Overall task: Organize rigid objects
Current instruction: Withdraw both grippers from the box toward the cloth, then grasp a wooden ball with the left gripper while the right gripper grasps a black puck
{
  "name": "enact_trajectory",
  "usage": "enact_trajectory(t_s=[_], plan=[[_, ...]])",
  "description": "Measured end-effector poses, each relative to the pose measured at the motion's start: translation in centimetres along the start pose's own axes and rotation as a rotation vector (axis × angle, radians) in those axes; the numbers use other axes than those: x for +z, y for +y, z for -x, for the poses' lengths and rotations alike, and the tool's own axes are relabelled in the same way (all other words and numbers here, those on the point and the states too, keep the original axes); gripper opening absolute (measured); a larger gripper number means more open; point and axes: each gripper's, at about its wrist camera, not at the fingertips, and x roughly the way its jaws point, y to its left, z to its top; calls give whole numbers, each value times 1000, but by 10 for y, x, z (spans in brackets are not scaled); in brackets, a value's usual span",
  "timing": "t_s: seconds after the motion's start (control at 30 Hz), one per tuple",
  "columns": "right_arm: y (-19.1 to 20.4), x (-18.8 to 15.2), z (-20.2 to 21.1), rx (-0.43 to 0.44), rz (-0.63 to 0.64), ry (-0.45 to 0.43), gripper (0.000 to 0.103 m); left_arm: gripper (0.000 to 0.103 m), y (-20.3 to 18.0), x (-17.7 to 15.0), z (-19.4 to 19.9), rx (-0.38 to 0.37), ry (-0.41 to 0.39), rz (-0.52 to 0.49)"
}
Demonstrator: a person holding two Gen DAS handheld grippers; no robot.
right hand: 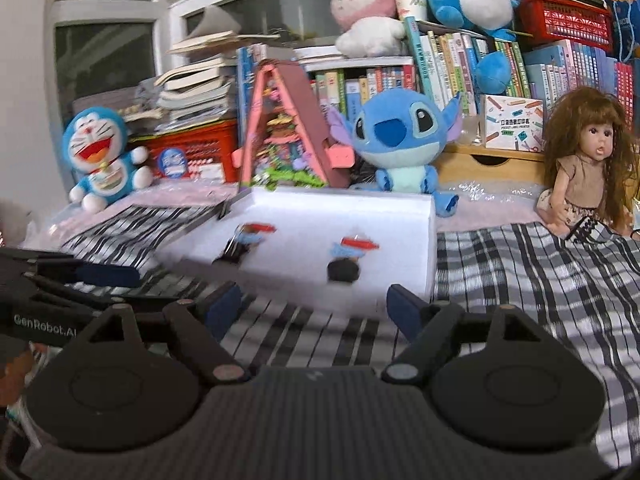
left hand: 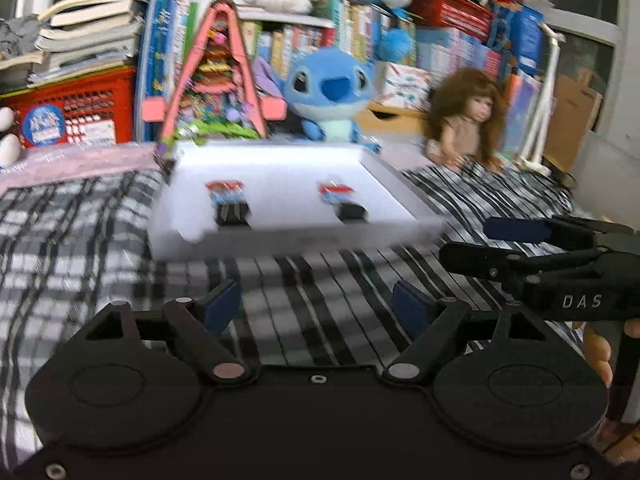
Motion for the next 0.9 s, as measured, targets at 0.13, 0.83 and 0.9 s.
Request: enact_trajectory(t_s=[0.13,0.83,0.9], plan=[[6,-23,22,19,28,5,90,82,-7,-20,8,-48,48,-1],[42,-75,45,147,187,104,86,19,-27,-37,-10,-146,160,44],[45,-76,44,167,185,119,75,19,-27,-36,-9,-151,156,51]])
